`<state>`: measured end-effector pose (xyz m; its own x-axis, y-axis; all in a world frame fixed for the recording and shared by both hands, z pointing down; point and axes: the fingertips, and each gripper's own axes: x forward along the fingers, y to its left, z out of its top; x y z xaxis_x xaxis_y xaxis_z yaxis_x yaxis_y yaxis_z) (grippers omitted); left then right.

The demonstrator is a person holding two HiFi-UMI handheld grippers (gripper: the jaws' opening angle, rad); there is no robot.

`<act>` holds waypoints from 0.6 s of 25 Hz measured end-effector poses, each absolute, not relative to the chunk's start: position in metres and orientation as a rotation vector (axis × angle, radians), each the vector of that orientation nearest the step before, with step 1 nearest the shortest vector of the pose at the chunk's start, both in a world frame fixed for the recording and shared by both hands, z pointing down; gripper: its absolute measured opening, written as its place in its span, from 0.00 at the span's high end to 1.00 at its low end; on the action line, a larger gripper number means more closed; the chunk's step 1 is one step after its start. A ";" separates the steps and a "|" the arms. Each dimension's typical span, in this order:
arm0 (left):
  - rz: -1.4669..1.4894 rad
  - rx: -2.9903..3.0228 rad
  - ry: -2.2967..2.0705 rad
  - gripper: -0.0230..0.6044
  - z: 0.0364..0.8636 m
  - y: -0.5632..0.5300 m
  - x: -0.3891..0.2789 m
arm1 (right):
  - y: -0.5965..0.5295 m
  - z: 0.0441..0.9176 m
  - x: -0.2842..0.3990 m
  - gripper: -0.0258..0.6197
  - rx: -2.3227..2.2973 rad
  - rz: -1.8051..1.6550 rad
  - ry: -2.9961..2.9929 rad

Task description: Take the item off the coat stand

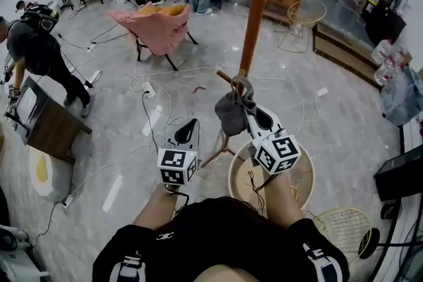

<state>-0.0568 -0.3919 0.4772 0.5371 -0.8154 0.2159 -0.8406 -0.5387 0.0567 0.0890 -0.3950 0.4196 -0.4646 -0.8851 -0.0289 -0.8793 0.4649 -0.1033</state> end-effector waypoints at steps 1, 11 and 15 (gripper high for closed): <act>0.245 2.618 -1.415 0.94 0.477 -0.392 -0.056 | -0.392 0.422 0.086 0.89 -1.594 -0.094 2.646; 0.256 2.629 -1.383 0.94 0.480 -0.389 -0.049 | -0.379 0.467 0.095 0.89 -1.677 -0.179 2.677; 0.263 2.638 -1.376 0.94 0.482 -0.388 -0.048 | -0.377 0.487 0.104 0.89 -1.785 -0.178 2.663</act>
